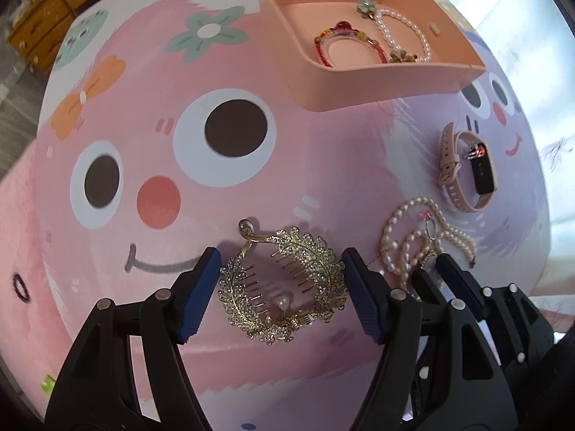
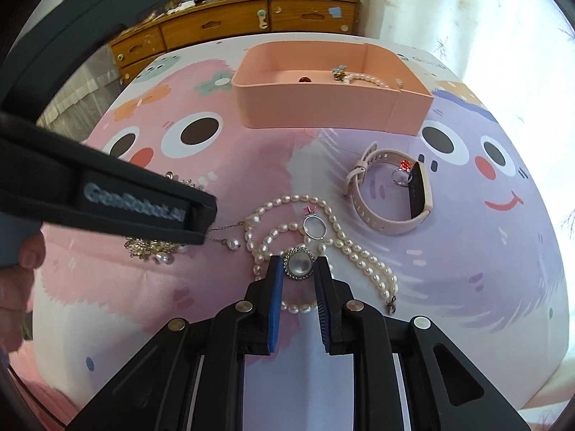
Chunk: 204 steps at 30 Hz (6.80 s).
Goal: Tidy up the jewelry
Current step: 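Grasp the gold leaf hair comb with the left tool while the right tool grasps the silver round pendant, then carry the comb and pendant over the pink tray and open both tools, then withdraw both open tools from the tray, then grasp the pearl necklace with the left tool while the right tool grasps the pink-strap watch, then carry the necklace and watch over the pink tray and open both tools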
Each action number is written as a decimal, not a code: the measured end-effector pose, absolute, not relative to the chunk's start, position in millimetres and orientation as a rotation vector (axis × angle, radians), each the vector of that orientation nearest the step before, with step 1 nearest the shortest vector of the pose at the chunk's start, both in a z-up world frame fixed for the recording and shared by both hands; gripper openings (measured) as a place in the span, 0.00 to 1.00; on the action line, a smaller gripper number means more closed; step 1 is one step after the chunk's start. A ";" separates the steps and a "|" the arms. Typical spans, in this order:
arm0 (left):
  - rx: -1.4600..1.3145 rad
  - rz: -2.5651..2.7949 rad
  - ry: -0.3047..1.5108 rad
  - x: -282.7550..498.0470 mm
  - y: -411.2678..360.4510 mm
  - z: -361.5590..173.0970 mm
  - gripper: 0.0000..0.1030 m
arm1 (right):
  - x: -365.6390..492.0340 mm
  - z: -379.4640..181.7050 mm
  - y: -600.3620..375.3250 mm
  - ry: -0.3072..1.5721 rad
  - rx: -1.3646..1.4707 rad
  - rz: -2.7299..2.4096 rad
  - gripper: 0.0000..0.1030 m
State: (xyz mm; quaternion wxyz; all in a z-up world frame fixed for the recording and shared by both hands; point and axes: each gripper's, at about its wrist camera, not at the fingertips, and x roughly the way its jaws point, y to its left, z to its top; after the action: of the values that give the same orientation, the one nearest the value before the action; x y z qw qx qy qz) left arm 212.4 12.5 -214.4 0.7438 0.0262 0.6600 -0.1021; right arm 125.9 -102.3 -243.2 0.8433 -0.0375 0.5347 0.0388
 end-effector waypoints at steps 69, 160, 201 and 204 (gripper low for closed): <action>-0.242 -0.126 1.339 353.3 -46.7 -72.7 0.73 | 315.6 -127.6 -266.1 1.080 0.225 0.415 0.37; 0.221 -0.429 1.093 148.8 -85.2 -208.7 0.14 | 271.2 -235.9 -239.7 1.509 0.203 0.190 0.20; 0.021 -0.352 1.068 147.6 -47.9 -160.3 0.07 | 241.5 -149.0 -235.4 1.302 0.142 0.401 0.11; 0.025 -0.360 1.045 140.9 -49.5 -148.9 0.07 | 233.5 -128.5 -237.9 1.240 0.176 0.436 0.11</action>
State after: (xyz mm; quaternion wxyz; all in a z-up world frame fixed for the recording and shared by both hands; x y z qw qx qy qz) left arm 140.9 -49.5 -148.9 0.8510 0.0120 0.4965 -0.1708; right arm 233.5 -237.9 -128.5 0.7880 0.0817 0.5757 0.2025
